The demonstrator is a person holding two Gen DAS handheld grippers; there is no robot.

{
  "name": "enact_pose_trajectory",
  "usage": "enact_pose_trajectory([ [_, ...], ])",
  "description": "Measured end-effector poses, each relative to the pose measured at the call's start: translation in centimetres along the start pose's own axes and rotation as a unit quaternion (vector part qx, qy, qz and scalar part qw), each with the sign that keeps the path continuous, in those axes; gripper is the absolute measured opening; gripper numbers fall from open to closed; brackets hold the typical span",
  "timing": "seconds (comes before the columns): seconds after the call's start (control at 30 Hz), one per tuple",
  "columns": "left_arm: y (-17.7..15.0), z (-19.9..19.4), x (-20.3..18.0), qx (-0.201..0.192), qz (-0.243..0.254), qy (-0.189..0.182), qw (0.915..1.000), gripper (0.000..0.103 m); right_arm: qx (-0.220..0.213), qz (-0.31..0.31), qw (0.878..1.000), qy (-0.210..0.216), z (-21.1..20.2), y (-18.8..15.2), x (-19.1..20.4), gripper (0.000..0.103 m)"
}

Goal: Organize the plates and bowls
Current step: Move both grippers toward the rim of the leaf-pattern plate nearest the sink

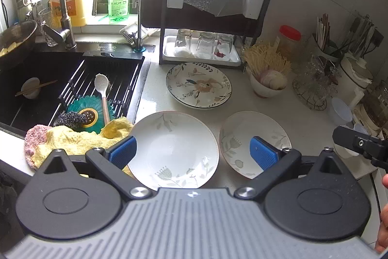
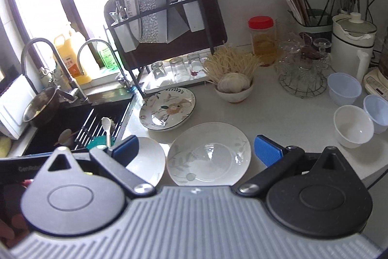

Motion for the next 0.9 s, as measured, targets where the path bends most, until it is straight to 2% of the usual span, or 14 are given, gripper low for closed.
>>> enact_pose_trajectory([
  [0.17,0.7,3.1,3.4,0.024,-0.011,-0.007,0.9996,0.101,0.031,0.013,0.999,0.011,3.5,-0.2,1.6,0.103],
  [0.27,0.9,5.1,5.2,0.041,-0.008,-0.001,0.9991,0.101,0.058,0.03,0.997,0.031,5.9,-0.9,2.5,0.102],
  [0.33,1.0,6.5,6.2,0.054,-0.001,0.002,0.9985,0.1,0.072,0.043,0.996,0.042,7.3,-1.4,3.1,0.096],
  [0.47,0.7,9.8,8.1,0.097,0.015,0.014,0.9951,0.1,0.11,0.061,0.99,0.059,10.1,-2.7,4.4,0.091],
  [0.53,0.4,11.1,8.8,0.113,0.016,0.013,0.9934,0.1,0.137,0.076,0.985,0.066,11.4,-3.9,5.1,0.082],
  [0.63,0.1,13.0,9.6,0.137,0.025,0.01,0.9902,0.099,0.17,0.096,0.978,0.074,12.9,-5.5,5.9,0.08],
  [0.7,-0.2,14.0,10.0,0.154,0.028,0.002,0.9876,0.096,0.188,0.109,0.973,0.073,13.8,-6.4,6.4,0.079],
  [0.8,-0.7,15.5,10.8,0.179,0.023,-0.002,0.9835,0.095,0.205,0.12,0.97,0.055,15.1,-7.4,6.6,0.071],
  [0.9,-0.7,16.6,11.4,0.181,0.016,-0.013,0.9832,0.094,0.214,0.143,0.965,0.041,16.1,-8.0,6.0,0.066],
])
Point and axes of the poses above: each gripper's, at about its wrist camera, not at the fingertips, and z roughly the way its jaws point, x to its left, y to its top, the point moved 8 cm from there along z, roughly the way its jaws point, and after that the axes turned 10 degrees about x, right-handed, at the moved point
